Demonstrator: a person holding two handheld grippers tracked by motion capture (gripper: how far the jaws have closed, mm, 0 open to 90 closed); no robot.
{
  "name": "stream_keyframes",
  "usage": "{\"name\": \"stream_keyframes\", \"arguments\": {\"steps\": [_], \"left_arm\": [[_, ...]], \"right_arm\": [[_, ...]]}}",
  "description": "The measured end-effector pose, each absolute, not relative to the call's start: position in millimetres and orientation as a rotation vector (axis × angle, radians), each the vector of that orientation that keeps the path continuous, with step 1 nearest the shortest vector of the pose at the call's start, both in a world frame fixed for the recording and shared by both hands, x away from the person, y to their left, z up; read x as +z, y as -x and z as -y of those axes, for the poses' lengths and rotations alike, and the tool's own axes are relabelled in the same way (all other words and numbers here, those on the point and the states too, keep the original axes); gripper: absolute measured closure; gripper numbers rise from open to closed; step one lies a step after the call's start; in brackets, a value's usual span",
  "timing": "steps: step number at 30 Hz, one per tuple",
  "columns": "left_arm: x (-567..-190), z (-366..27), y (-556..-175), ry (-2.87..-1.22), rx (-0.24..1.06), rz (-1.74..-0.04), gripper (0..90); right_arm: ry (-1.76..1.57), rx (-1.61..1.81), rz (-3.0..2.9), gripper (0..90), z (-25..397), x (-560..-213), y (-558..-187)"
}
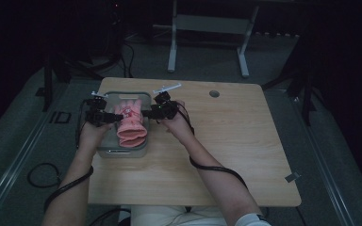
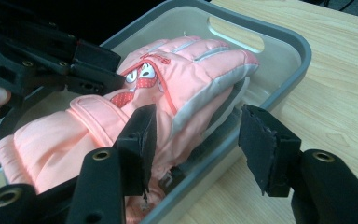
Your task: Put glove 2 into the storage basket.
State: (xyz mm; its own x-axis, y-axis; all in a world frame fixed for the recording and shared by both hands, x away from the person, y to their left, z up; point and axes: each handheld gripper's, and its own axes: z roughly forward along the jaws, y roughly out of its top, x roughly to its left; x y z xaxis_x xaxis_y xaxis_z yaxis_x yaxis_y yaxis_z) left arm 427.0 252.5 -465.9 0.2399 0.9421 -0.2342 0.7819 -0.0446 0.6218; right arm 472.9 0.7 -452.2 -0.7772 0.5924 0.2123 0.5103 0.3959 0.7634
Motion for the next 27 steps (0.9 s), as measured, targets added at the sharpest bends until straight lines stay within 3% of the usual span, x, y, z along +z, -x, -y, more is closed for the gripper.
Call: {"name": "stream_keyframes", "arguments": {"steps": [27], "left_arm": [[-439.9,-261.4,-413.4,-1.834,0.329,-1.499,43.0]], "right_arm": [[-0.964,1.338,-2.538,45.1,13.3,-441.4,-466.2]]}}
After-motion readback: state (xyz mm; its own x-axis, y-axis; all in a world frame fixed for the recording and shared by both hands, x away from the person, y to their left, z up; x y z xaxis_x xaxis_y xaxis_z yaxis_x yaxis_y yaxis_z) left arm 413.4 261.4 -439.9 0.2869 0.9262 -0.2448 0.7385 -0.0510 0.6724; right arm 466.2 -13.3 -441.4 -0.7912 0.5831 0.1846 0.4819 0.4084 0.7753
